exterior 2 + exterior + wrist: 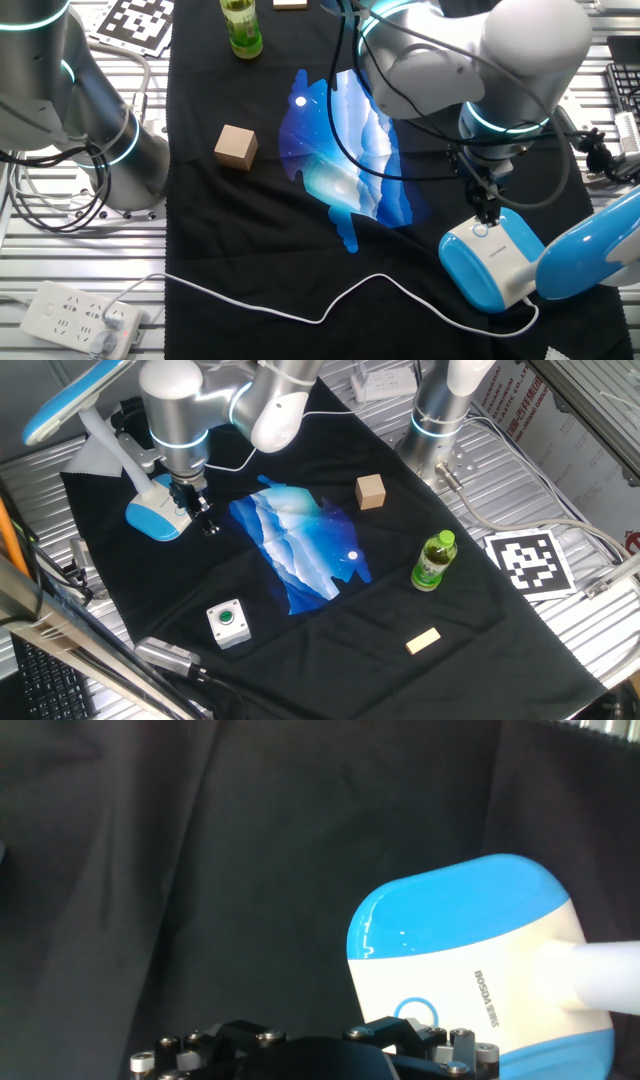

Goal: Turn on the desk lamp by pressing the button

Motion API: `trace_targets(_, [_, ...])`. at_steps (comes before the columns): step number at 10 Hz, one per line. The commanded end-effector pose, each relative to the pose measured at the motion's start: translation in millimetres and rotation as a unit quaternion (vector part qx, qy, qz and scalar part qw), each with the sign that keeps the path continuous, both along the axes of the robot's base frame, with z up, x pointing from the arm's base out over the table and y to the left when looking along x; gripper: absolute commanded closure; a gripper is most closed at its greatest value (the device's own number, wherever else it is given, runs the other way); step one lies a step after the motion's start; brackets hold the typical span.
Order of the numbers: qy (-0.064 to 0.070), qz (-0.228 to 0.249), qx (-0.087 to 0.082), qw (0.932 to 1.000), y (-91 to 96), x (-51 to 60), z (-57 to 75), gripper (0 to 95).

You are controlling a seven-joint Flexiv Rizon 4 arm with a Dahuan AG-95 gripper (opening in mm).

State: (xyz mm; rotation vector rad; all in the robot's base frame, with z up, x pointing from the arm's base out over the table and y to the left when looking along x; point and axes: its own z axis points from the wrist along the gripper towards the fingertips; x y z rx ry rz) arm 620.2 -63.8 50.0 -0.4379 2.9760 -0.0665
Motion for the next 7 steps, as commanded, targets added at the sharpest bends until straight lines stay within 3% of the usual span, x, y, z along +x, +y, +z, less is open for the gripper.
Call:
trace_targets(1, [0.003,0.0,0.003,1.0,0.5,0.5,0.3,0.0])
trace_targets(7, [0.002,0.004,0.002,1.0,0.3,0.0,0.0,0.0])
